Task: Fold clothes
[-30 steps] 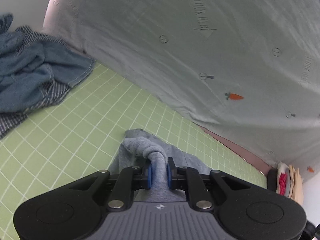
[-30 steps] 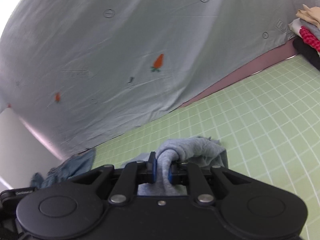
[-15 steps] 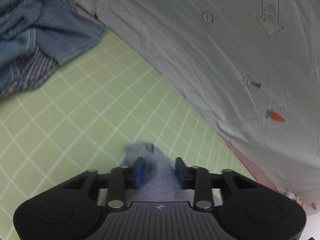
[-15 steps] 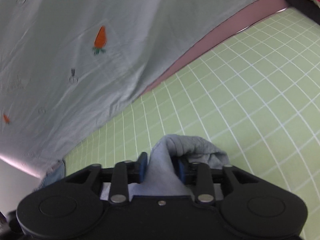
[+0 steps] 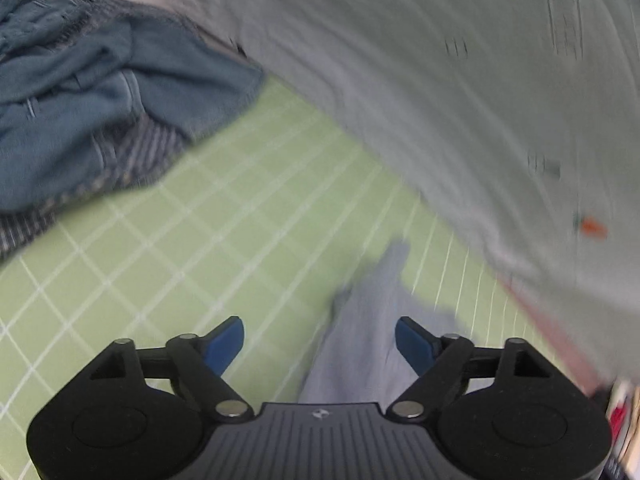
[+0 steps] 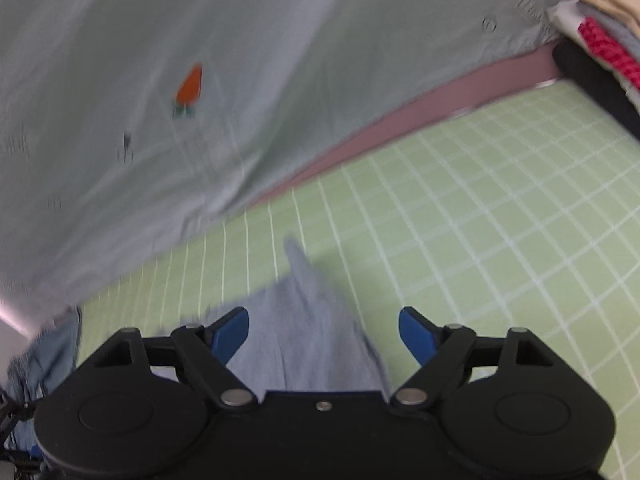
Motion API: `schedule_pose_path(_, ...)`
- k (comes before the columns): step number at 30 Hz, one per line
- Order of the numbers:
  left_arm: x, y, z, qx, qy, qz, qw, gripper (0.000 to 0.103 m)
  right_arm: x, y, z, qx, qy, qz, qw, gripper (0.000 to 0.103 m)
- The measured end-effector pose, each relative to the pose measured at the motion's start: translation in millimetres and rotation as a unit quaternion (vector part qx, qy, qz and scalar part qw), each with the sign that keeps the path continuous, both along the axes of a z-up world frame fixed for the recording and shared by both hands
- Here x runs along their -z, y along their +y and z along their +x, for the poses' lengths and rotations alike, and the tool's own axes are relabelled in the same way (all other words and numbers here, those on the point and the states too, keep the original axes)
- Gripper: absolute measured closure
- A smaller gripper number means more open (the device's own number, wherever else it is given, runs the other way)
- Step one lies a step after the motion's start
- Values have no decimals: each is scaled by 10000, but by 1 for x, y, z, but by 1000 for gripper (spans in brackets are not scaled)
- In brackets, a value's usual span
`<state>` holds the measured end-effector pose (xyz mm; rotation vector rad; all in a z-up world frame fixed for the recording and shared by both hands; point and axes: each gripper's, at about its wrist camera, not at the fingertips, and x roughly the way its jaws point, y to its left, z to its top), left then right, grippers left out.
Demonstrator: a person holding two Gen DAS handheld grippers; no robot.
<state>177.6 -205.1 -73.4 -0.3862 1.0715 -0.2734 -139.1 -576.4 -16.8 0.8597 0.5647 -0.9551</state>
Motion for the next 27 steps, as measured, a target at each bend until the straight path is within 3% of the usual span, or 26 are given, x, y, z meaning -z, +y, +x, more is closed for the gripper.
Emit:
schedule_pose_path(4,18,-12,-12,594,254,194,9977,10,21,9,8,-345,255,328,9985,18)
schedule_pose_path(9,36,-26,-10,879,402,422,9944,5,40,15,16,-612,469,461,9960,10)
schedule_pose_path(15,47,-42,9,1099,631,274,9916,5,52,8,18,-651,219,721,9950,3)
schedule_pose_path(20,48,-58,15,1362,568,171,9889,3,58,1,28,-843,-37,826,9930,0)
schedule_pose_path(23,50,-67,12,1388,603,-109,9884,4,57,7,40,-1108,-85,782,9907,0)
schedule_pose_path(26,49,-83,-5,1439,451,53,9886,6,55,20,55,-1475,-83,704,9865,0)
schedule_pose_path(27,47,-90,-15,1475,376,163,9882,13,54,25,60,-1596,-82,677,9848,0)
